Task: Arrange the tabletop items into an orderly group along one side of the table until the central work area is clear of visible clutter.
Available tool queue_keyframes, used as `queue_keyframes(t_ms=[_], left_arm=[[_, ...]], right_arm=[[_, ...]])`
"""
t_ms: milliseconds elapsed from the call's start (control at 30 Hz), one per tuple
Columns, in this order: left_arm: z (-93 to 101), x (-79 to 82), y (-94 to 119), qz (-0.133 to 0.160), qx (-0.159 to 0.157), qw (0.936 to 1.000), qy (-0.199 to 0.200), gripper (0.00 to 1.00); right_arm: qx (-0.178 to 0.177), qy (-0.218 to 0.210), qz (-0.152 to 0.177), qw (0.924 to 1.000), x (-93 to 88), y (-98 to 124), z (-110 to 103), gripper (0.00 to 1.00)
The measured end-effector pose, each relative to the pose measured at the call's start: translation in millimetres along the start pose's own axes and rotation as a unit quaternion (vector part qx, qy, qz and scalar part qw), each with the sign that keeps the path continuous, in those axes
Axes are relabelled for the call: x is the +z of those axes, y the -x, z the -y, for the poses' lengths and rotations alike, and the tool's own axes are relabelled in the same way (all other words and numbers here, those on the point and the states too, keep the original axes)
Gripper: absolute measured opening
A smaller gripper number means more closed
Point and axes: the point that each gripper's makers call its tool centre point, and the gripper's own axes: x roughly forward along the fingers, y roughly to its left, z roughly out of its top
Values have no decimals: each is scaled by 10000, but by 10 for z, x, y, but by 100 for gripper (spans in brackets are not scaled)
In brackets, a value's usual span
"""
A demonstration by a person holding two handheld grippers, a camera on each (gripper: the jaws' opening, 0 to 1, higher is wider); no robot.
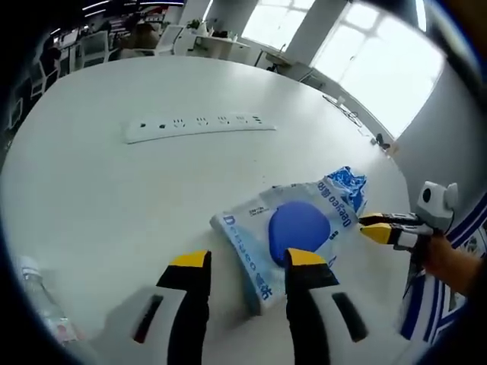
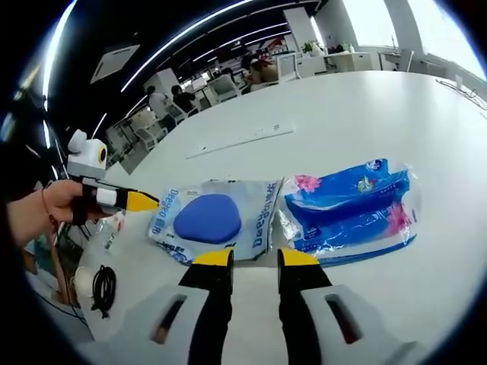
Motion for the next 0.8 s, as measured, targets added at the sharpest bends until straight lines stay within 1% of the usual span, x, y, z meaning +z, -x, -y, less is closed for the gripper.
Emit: queue_keyframes(t_ms=[367, 533, 667, 800], left_arm=[[-20, 35, 170, 78, 35, 9999, -84, 49], [-7, 62, 273, 138, 22, 9999, -86, 57], [9, 88, 371, 208, -1, 9997, -129, 61], [28, 93, 476, 282, -10, 9995, -137, 67]], right_arm=[[-61, 28, 165, 9998, 103, 143, -49, 34], [-2, 58, 158, 9999, 113, 179, -113, 35], [29, 91, 147, 9998, 108, 206, -167, 36], [72, 113, 149, 9998, 105, 228, -237, 37]])
